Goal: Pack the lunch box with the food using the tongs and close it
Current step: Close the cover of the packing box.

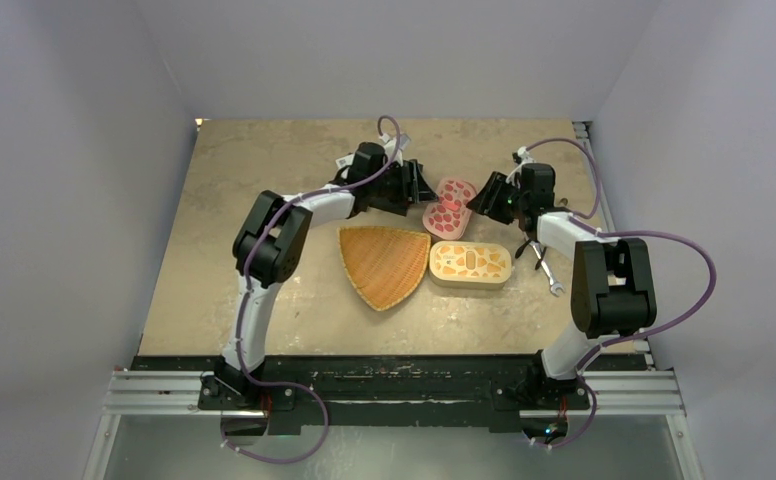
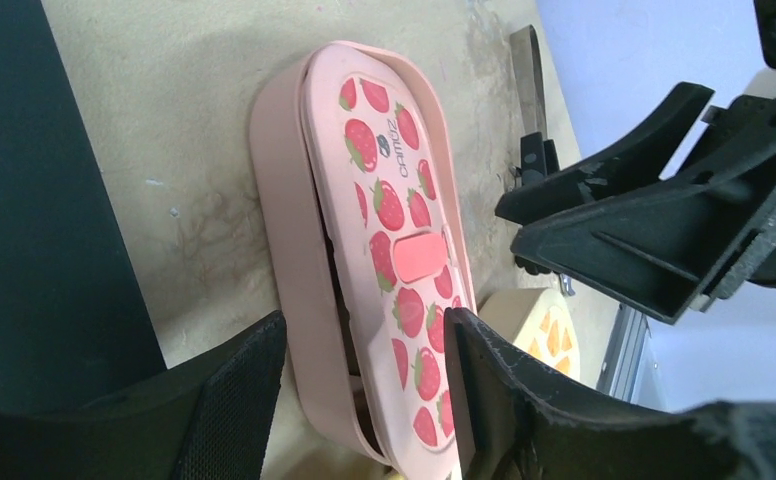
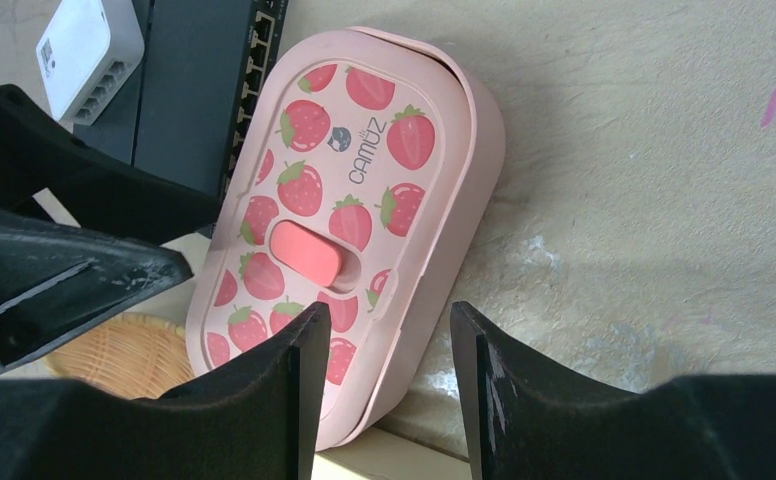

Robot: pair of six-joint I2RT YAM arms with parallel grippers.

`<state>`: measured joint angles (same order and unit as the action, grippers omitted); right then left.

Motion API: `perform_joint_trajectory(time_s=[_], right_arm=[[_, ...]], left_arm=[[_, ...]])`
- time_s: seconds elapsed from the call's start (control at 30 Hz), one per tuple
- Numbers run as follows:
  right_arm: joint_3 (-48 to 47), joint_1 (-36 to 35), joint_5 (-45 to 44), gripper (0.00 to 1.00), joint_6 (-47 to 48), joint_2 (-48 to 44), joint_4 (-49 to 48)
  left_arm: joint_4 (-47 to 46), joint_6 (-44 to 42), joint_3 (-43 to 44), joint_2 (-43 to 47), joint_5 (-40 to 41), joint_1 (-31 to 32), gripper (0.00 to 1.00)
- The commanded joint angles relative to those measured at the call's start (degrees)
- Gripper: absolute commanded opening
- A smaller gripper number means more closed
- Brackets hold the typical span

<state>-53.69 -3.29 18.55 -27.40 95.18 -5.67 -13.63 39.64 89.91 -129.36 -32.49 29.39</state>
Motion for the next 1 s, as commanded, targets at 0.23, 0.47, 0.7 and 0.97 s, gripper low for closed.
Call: perform_joint_trajectory(time_s=[0.23, 0.47, 0.7, 0.97], right_arm=[[0.43, 0.28, -0.34, 0.51, 0.57, -1.75, -1.62], [0.25, 0.21, -0.35, 0.51, 0.50, -1.81, -1.62], [0.23, 0.29, -0.52, 0.51, 0.46, -2.13, -1.54], [0.56, 0.28, -0.96, 0.51, 0.46, -3.09, -0.92]], left_arm=[[2.12, -3.30, -6.28, 9.15, 1.84, -0.12, 0.55], [0.62, -1.75, -10.82, 11.54, 0.94, -0.03, 0.50], [-1.41, -0.33, -12.30, 10.52, -1.18, 0.50, 0.49], [-1.48, -0.21, -12.80, 9.05, -1.34, 0.58, 0.40]])
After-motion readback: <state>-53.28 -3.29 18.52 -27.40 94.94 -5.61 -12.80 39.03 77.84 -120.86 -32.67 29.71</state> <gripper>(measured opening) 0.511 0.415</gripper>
